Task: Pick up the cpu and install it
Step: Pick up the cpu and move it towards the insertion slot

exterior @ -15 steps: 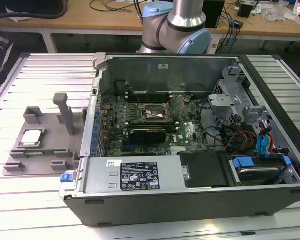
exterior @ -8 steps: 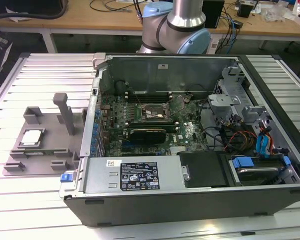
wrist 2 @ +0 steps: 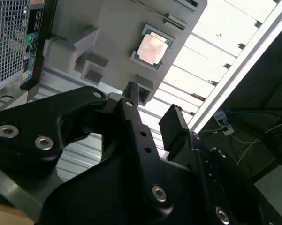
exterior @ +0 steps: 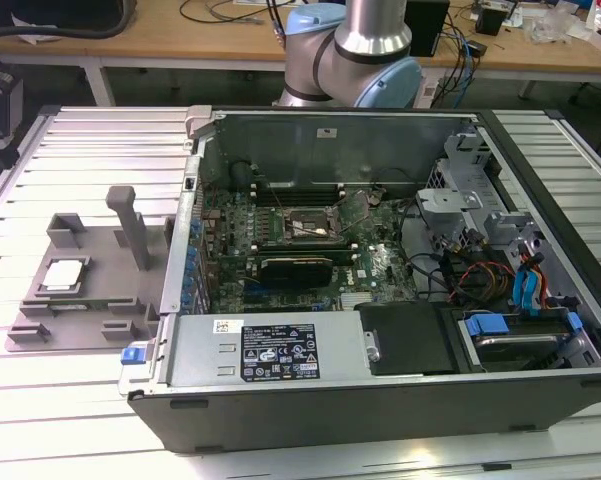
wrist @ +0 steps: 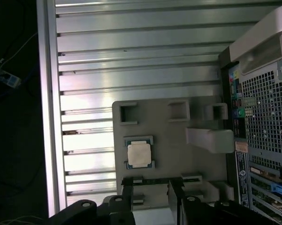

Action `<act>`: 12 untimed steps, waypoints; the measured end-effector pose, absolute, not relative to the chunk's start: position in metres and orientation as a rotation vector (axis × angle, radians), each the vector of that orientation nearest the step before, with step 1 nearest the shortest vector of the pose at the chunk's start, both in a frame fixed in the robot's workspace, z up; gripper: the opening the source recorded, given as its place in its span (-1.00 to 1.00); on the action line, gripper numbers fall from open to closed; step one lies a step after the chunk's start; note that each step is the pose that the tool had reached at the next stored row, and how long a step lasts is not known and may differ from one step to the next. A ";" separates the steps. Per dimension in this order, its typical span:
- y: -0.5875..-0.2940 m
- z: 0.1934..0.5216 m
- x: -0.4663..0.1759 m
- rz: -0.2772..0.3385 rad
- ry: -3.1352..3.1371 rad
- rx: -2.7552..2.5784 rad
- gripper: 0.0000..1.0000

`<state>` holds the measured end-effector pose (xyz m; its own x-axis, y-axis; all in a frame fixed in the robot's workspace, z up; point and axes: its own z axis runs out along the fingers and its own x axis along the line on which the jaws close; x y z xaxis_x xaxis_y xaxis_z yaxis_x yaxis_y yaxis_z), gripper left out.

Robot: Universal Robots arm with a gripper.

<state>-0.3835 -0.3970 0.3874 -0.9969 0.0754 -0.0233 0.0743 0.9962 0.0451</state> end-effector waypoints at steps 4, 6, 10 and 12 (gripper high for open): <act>-0.397 0.387 -0.385 0.061 3.114 0.117 0.08; -0.397 0.387 -0.385 0.026 3.113 0.116 0.08; -0.392 0.385 -0.385 -0.039 3.113 0.044 0.08; -0.391 0.384 -0.385 -0.038 3.113 -0.002 0.08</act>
<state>-0.3849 -0.3910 0.3843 -0.9996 -0.0017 -0.0283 -0.0010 0.9997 -0.0245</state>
